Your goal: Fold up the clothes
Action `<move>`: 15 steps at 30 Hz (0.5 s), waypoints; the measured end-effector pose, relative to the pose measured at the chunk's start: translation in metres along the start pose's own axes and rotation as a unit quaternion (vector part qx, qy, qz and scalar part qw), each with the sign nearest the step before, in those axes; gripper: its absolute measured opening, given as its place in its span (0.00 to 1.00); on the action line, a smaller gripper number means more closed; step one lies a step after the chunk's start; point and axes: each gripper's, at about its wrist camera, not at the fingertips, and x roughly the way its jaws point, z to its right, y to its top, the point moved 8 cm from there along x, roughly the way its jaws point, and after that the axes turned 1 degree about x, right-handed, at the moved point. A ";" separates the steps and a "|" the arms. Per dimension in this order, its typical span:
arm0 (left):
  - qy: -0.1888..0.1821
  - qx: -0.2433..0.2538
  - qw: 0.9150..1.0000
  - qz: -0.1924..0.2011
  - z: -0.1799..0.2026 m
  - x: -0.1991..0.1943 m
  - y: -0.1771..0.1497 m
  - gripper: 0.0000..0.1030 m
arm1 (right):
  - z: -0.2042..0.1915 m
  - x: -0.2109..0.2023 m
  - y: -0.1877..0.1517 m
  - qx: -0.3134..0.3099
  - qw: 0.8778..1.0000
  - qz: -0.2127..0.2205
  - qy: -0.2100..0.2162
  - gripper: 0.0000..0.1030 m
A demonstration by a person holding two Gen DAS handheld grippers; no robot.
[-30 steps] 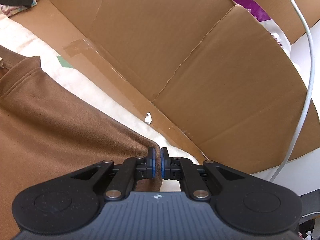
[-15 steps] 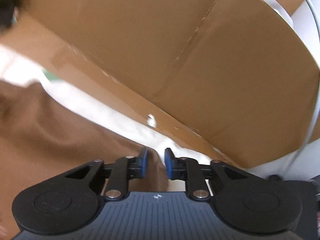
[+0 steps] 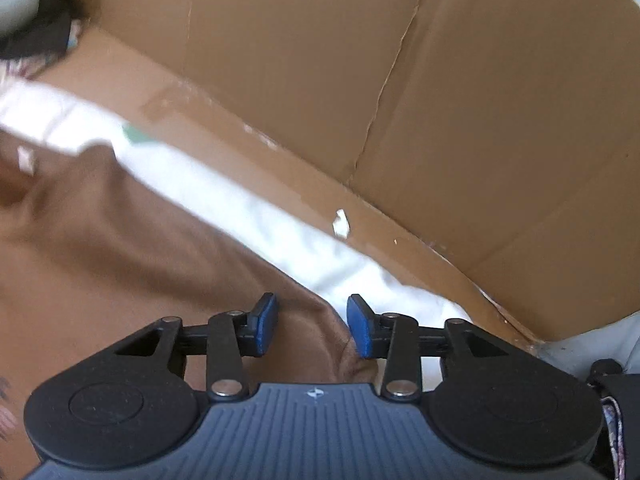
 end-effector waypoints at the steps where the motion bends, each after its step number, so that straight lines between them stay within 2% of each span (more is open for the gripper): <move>1: -0.005 -0.002 1.000 0.001 0.001 -0.001 -0.002 0.48 | -0.001 -0.001 -0.001 0.002 1.000 -0.001 0.006 0.46; 2: -0.012 -0.008 1.000 0.001 0.002 -0.002 -0.004 0.44 | -0.001 -0.002 -0.002 0.003 1.000 -0.002 0.011 0.45; 3: -0.019 -0.011 1.000 0.000 0.003 -0.003 -0.005 0.33 | -0.002 -0.003 -0.004 0.004 1.000 -0.003 0.017 0.38; 4: -0.022 -0.010 1.000 -0.003 0.004 -0.003 -0.006 0.27 | -0.005 -0.003 -0.004 -0.011 1.000 -0.006 0.020 0.26; 6: -0.009 0.000 1.000 -0.007 0.004 -0.004 -0.006 0.13 | -0.017 0.003 0.000 -0.055 0.998 -0.014 0.012 0.16; 7: -0.001 0.003 1.000 -0.005 0.004 -0.005 -0.006 0.09 | -0.022 0.002 -0.001 -0.080 0.997 -0.018 0.002 0.04; 10: 0.018 0.004 1.000 0.022 -0.002 -0.015 -0.005 0.05 | -0.027 -0.004 -0.002 -0.127 0.991 -0.012 -0.029 0.02; 11: 0.029 0.007 0.999 0.038 -0.003 -0.022 -0.006 0.05 | -0.024 -0.009 0.001 -0.132 0.990 0.002 -0.047 0.02; 15: 0.060 -0.007 0.996 0.065 -0.016 -0.040 -0.012 0.05 | -0.020 -0.025 0.011 -0.126 0.989 0.041 -0.069 0.01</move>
